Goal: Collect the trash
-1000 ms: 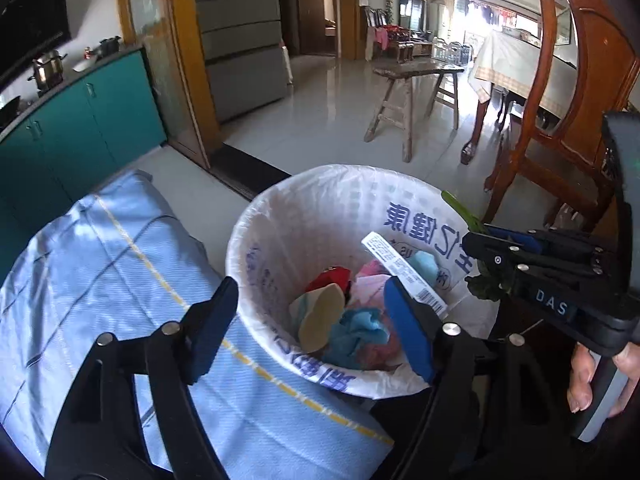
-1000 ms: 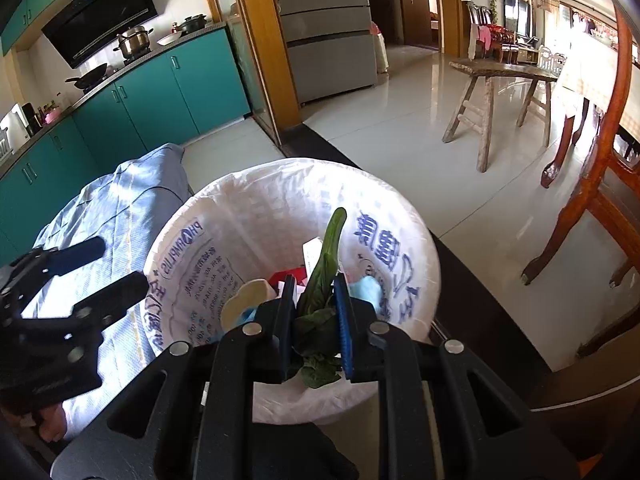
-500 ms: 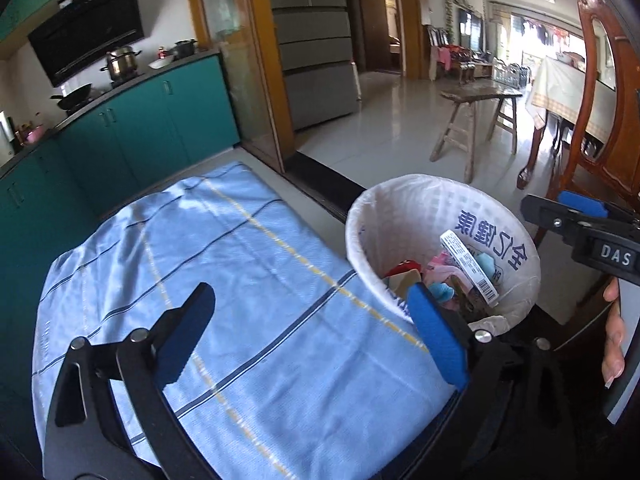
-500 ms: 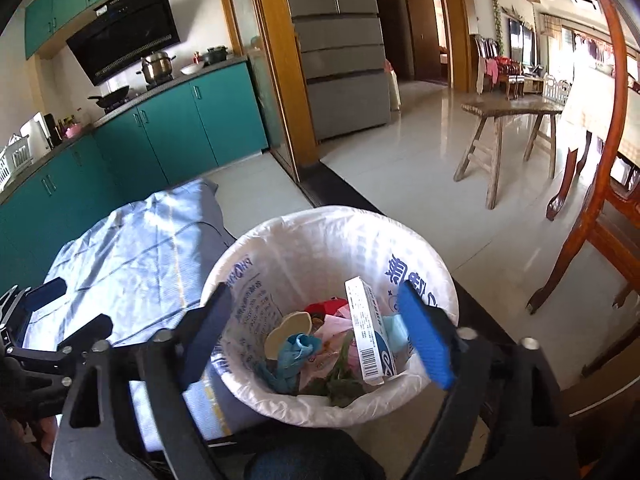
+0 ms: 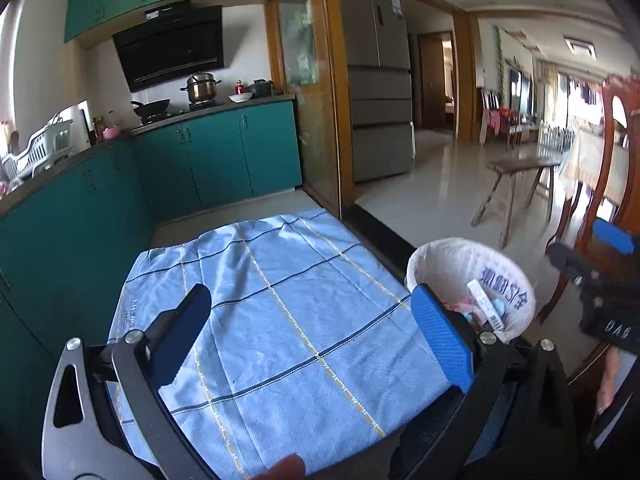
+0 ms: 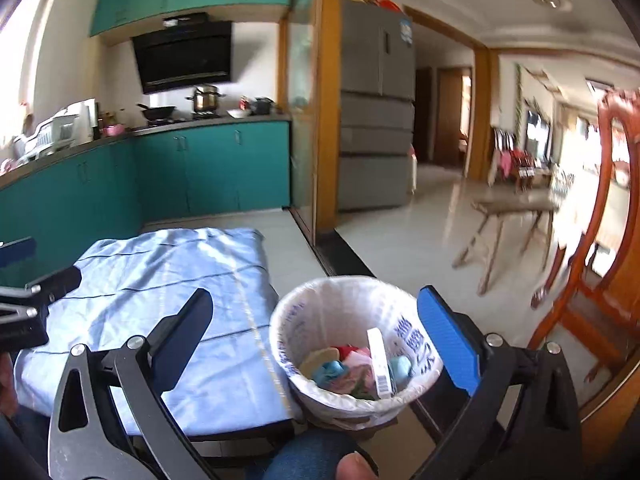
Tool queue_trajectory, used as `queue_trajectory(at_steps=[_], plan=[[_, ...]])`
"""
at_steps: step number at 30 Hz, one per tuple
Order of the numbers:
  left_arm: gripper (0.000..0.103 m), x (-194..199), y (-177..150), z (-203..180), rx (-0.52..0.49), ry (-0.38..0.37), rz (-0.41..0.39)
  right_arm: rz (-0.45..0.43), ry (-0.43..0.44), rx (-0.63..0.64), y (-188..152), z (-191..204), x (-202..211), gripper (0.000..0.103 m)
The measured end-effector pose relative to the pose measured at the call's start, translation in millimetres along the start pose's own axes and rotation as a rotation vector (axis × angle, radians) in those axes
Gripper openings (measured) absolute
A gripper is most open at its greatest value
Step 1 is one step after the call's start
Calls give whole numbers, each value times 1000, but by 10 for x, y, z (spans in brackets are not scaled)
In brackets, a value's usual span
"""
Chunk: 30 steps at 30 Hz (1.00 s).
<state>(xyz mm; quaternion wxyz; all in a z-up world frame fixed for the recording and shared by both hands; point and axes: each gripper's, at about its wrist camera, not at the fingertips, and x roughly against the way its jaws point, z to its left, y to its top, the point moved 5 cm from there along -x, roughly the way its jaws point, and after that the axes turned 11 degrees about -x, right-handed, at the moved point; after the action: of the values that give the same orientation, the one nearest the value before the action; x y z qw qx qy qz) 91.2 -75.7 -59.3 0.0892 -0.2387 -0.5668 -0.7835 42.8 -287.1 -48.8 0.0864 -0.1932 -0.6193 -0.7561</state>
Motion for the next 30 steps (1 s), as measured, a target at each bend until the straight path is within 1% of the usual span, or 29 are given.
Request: queue_trajectory(at_steps=[4,10,15,20,30], plan=[[100,208,-13,129,23,19,-6,-33,18,60,12,229,236,100],[100,533,-59,245,53,70,-54,-65,67,83,43,383,545,100],[100,790,-55,270,71,48,-101,-117,69,112,84,485,778,100],[100,974,-60,322,86,58,-137,-146,66,102,116,516,882,100],[100,1133,-104,375,89,77,-150,-154,51,117,69,586,957,100]])
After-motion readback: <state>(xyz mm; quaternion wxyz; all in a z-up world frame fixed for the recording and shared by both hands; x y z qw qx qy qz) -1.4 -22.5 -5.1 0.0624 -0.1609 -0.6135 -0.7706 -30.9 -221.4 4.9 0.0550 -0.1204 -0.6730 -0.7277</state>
